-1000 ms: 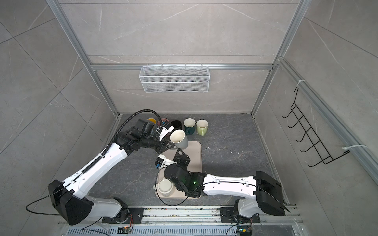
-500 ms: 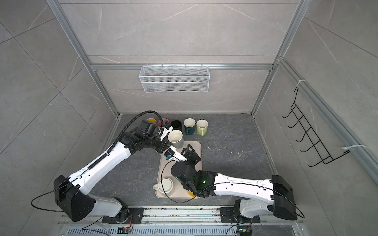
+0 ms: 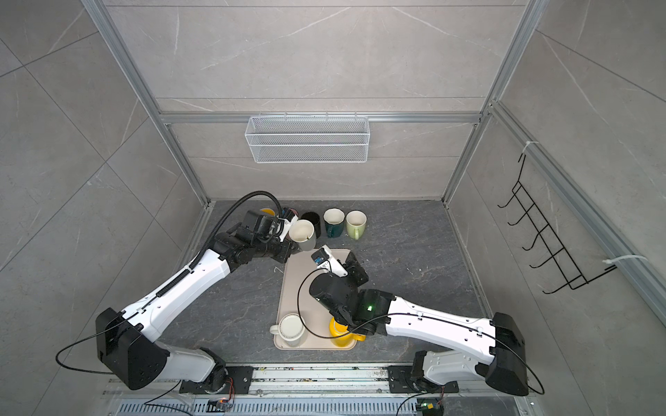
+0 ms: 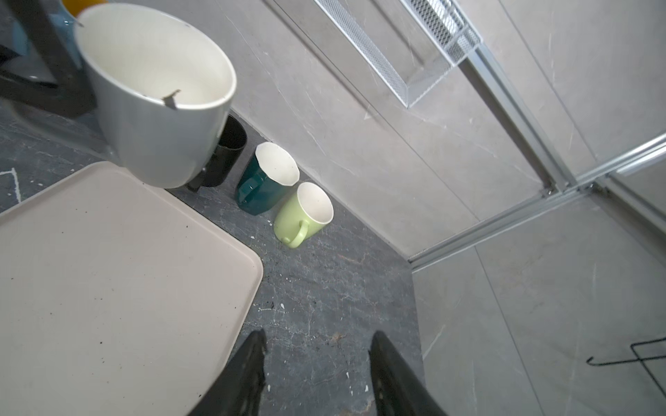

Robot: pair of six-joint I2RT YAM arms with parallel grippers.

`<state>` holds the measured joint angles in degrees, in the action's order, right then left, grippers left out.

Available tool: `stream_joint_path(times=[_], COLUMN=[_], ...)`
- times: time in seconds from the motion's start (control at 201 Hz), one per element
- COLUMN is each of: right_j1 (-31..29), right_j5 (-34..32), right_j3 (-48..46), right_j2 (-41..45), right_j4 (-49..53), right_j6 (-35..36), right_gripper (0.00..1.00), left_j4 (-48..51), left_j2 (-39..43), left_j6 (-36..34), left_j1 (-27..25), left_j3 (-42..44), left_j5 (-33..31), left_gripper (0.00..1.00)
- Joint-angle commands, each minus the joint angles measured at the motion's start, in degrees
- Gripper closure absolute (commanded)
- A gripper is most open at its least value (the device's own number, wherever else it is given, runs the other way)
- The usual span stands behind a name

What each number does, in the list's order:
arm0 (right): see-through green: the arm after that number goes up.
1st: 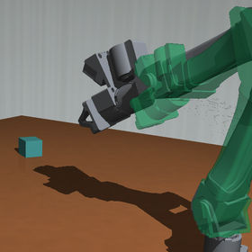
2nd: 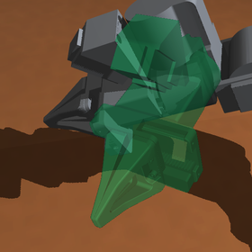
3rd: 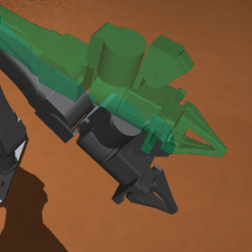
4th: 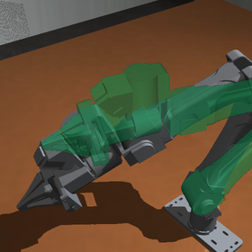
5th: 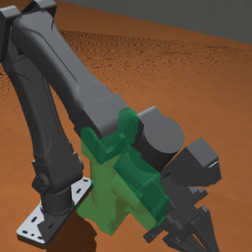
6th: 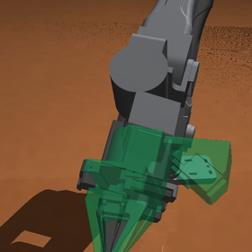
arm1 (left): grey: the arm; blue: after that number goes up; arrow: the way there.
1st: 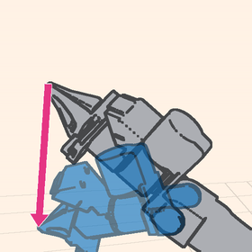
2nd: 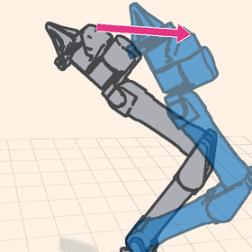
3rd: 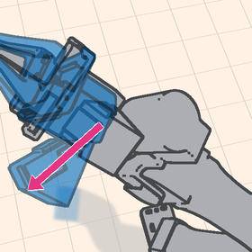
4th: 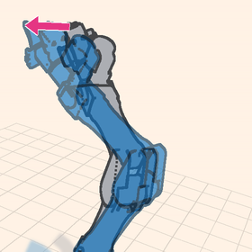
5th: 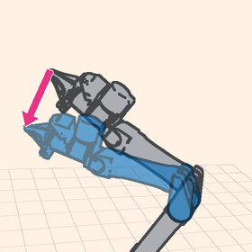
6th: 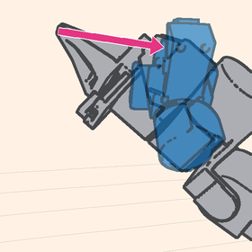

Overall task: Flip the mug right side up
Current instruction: 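Open the right gripper and draw it back while the left holds the mug, then carry the grey mug beyond the tray beside the light green mug with the left gripper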

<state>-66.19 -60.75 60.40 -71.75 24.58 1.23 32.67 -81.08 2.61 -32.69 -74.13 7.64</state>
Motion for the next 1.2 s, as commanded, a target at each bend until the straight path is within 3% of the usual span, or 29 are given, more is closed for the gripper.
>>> stream_joint_path(times=[0.0,0.209,0.473,1.2], right_j1=[2.6,10.7,16.4,19.8], right_j5=[5.6,18.4,25.0,25.9], right_j3=[3.0,5.8,8.9,8.7], right_j2=[1.6,3.0,4.5,12.9], right_j4=[9.1,14.1,17.4,20.3], right_j6=[-11.8,-18.9,-23.6,-28.1], right_gripper=[0.49,0.45,0.44,0.44], left_j4=[-7.2,-8.1,-10.4,-15.8], left_j2=[-1.1,-6.9,-14.6,-32.9], left_j6=[0.8,1.3,0.6,-2.6], left_j1=[0.2,-0.1,-3.4,-12.6], left_j3=[-2.2,-6.5,-11.2,-22.8], left_j5=[1.5,4.6,7.7,15.9], left_gripper=[1.00,1.00,1.00,1.00])
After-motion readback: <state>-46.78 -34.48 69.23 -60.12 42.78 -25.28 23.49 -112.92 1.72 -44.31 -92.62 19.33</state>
